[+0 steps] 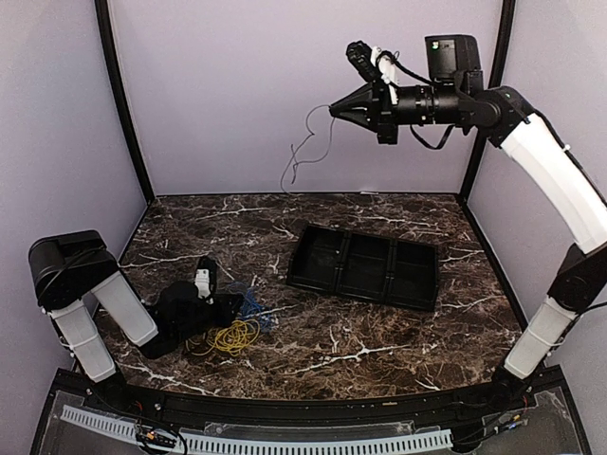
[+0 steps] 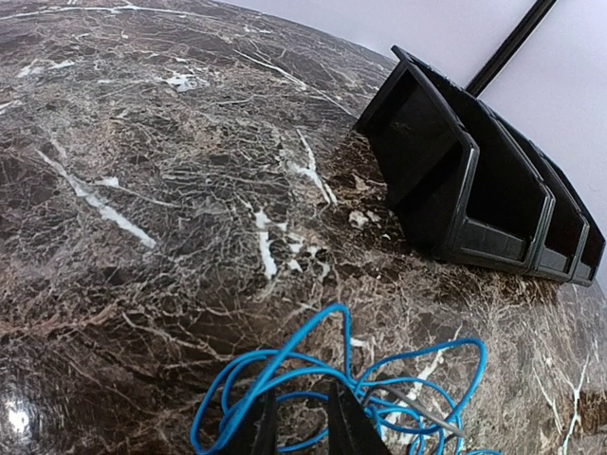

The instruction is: Untangle the cables

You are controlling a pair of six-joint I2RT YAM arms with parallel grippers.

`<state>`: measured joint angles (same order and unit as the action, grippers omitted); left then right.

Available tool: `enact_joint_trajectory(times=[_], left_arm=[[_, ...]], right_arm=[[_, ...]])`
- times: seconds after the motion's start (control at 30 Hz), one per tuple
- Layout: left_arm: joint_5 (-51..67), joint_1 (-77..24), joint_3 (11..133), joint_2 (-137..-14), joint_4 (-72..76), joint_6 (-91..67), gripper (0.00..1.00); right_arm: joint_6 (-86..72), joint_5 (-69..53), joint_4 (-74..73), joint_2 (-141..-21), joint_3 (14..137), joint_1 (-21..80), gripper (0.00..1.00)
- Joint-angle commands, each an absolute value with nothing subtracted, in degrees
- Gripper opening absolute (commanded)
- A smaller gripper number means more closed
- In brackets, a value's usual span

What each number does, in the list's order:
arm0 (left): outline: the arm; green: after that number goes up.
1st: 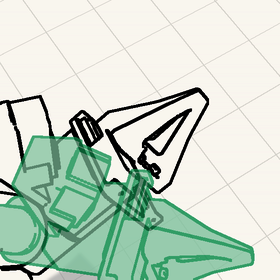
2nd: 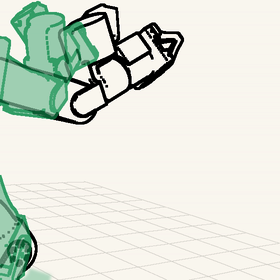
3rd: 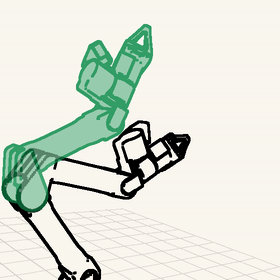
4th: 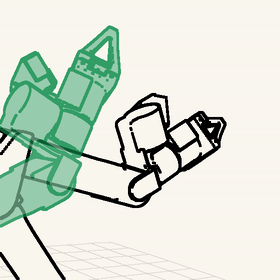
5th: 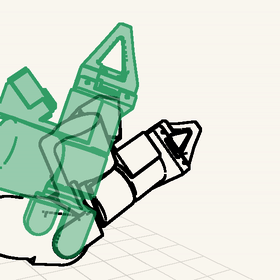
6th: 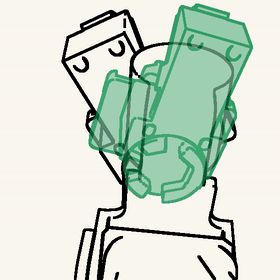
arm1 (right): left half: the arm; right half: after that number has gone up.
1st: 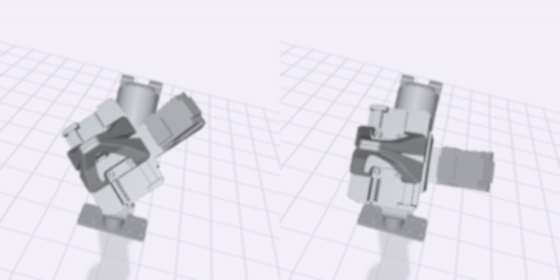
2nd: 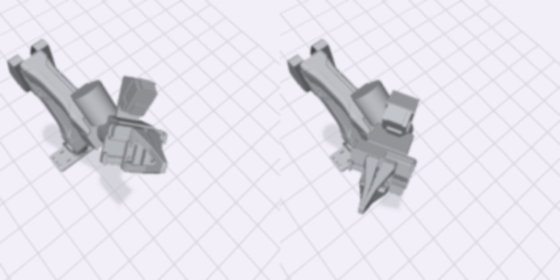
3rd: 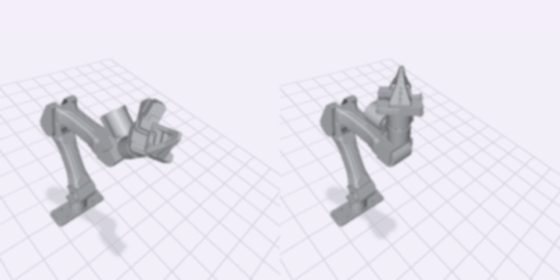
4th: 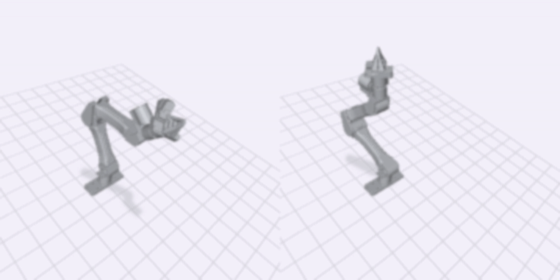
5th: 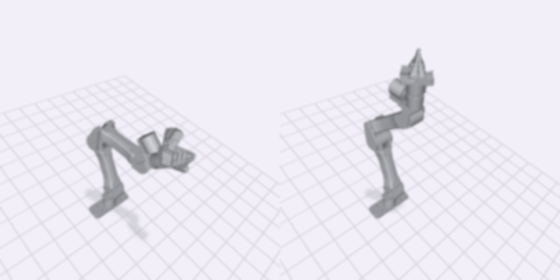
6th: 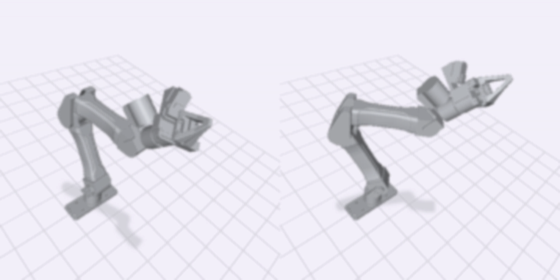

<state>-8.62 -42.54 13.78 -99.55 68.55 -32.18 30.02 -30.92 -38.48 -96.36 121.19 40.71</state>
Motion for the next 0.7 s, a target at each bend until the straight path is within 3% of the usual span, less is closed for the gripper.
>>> enact_joint_trajectory(times=[0.0, 0.2, 0.33, 0.67], left_arm=[[-5.76, -42.73, 14.03, -97.79, 68.13, -31.97, 0.23], [-3.37, -42.80, 22.12, -88.74, 49.46, -31.54, 0.46], [-5.57, -42.84, 27.65, -82.17, 37.53, -30.26, 0.55], [-6.47, -42.80, 48.56, -75.19, 6.37, -22.61, 0.64]], right_arm=[[29.50, -31.56, -36.02, -91.90, 114.64, 38.33, 0.00], [29.72, -30.14, -32.12, -85.97, 100.41, 34.52, 0.00], [28.94, -29.69, -29.53, -81.81, 91.49, 31.11, 0.00], [30.34, -24.70, -28.15, -72.01, 74.41, 23.97, 0.00]])
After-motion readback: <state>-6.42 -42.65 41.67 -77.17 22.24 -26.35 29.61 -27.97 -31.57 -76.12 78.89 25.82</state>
